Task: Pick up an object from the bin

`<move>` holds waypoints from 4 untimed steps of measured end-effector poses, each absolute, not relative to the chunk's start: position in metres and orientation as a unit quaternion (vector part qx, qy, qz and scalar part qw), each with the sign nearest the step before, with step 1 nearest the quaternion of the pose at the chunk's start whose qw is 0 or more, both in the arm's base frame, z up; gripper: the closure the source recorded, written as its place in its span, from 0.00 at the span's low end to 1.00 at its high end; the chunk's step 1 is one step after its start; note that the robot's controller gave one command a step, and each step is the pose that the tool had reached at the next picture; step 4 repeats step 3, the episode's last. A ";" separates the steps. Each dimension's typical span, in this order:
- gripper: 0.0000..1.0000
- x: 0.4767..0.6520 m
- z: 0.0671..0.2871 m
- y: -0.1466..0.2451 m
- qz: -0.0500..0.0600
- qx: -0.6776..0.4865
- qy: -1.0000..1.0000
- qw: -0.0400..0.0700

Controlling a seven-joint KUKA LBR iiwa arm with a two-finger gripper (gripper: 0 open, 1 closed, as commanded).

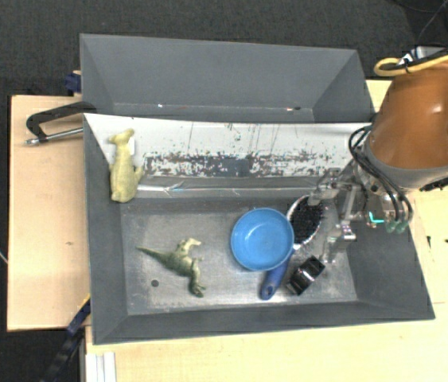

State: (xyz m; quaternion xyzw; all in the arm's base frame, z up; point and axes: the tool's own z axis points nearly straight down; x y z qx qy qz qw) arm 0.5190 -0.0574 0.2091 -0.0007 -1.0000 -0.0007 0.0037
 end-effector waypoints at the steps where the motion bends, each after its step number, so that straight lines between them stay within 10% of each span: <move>1: 0.00 0.555 0.088 -0.056 -0.002 -0.128 -0.992 -0.015; 2: 1.00 0.553 0.088 -0.056 -0.001 -0.128 -0.992 -0.011; 3: 1.00 0.548 0.220 -0.053 -0.001 -0.116 -0.993 -0.006; 4: 1.00 0.548 0.220 -0.053 -0.001 -0.116 -0.993 -0.006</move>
Offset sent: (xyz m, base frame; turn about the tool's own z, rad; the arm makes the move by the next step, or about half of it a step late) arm 0.0273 0.0008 -0.1275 0.2562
